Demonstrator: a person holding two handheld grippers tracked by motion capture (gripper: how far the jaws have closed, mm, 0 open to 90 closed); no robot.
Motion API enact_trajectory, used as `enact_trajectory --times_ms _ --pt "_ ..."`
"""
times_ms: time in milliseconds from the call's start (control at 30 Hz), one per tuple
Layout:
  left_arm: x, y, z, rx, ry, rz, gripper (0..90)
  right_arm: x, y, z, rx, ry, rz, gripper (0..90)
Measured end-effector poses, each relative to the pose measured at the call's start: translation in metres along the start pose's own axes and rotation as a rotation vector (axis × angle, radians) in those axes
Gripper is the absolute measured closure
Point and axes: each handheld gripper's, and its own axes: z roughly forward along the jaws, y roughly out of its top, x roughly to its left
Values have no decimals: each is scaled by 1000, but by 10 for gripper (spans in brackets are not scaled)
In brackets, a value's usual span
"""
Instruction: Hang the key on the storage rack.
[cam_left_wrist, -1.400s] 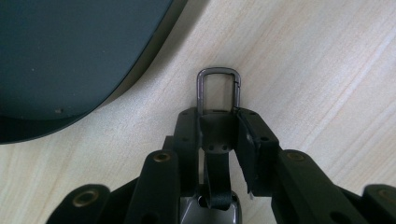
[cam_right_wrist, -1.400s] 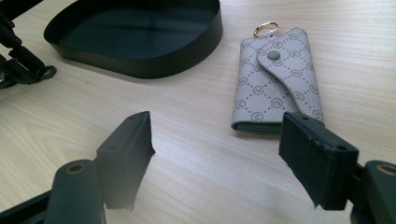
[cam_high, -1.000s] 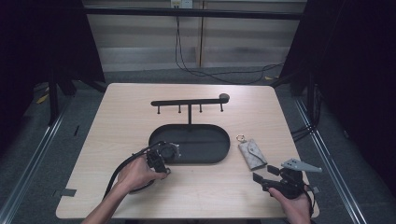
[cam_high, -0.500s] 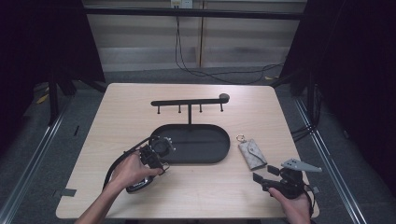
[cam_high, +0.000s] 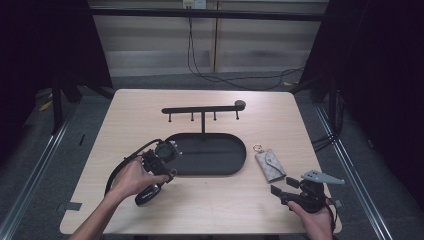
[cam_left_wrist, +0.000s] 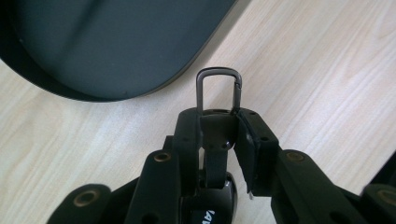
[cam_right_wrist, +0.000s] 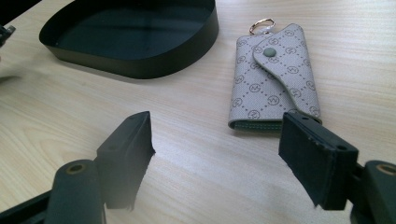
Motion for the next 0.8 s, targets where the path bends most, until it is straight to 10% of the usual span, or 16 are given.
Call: enact_trajectory --times_ms 800 --pt "15 -2 -45 12 -30 -28 708 -1 0 0 -1 6 8 258"
